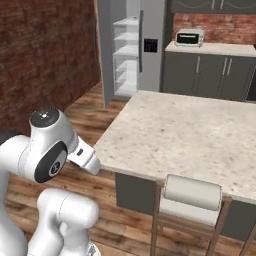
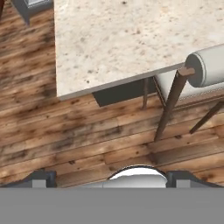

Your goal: Place two dumplings into each of the tupperware containers and then place the containers in the fridge.

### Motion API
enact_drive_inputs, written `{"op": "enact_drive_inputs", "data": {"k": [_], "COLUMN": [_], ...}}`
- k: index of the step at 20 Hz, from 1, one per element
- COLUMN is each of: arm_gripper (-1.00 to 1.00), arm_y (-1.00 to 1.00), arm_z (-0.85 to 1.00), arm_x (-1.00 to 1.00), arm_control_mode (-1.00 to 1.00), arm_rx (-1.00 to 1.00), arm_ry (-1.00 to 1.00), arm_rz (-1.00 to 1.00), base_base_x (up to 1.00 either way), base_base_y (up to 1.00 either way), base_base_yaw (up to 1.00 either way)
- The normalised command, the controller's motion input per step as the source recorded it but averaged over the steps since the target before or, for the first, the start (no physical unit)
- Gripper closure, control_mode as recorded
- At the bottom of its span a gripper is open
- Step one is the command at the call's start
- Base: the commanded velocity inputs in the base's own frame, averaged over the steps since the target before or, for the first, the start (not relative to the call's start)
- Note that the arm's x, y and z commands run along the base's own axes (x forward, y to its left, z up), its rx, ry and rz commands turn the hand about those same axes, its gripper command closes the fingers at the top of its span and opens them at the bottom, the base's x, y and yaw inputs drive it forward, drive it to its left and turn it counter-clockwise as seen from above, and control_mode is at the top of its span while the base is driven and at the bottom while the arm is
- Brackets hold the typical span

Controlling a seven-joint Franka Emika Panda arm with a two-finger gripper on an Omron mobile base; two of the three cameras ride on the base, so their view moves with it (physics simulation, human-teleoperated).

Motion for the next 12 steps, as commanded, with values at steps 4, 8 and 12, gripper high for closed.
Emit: {"op": "enact_drive_inputs", "data": {"k": [4,8,12], "arm_gripper": [-1.0,-1.0,-1.0], "arm_y": [0.0,0.0,0.0], "arm_z": [0.0,0.0,0.0], "arm_x": [0.0,0.0,0.0], "arm_control_mode": [1.0,1.0,1.0], "arm_rx": [0.0,0.0,0.0], "arm_ry": [0.0,0.0,0.0], "arm_rz": [0.0,0.0,0.0], "base_base_x": [0.0,0.0,0.0], "base_base_y": [-0.98,-1.0,-1.0], "base_base_yaw": [0.0,0.0,0.0]}}
